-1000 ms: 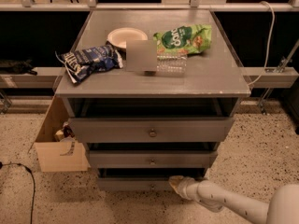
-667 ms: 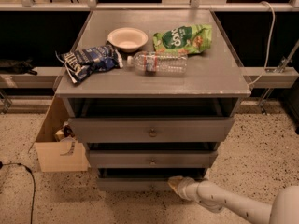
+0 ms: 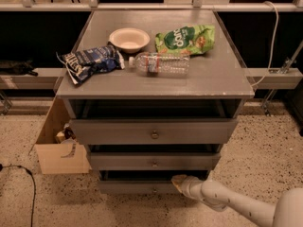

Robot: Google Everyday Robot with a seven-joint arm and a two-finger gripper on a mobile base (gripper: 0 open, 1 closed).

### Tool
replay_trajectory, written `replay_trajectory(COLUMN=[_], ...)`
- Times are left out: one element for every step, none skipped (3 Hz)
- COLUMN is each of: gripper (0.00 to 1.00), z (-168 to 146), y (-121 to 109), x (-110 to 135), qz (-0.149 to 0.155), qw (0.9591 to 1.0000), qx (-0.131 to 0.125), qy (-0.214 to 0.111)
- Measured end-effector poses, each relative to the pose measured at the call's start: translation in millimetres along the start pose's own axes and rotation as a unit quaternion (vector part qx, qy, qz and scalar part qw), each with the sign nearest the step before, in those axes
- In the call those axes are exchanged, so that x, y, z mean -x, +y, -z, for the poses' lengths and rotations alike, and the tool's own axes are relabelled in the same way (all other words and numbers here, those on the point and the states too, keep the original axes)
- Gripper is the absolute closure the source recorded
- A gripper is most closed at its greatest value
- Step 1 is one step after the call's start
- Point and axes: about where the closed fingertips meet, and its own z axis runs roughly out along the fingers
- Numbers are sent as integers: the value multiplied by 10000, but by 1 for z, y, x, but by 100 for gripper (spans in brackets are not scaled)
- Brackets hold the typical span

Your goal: Open bottom drawer

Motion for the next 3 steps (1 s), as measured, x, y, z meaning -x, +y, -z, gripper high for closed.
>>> replay_trajectory(gripper=[100, 100, 84], z=[-11, -11, -11], y=[-28, -28, -28], x=[-1, -1, -1], qz=[-193, -193, -193], qw=[9997, 9997, 9997], qx=[-118, -118, -118], qy=[-53, -53, -53])
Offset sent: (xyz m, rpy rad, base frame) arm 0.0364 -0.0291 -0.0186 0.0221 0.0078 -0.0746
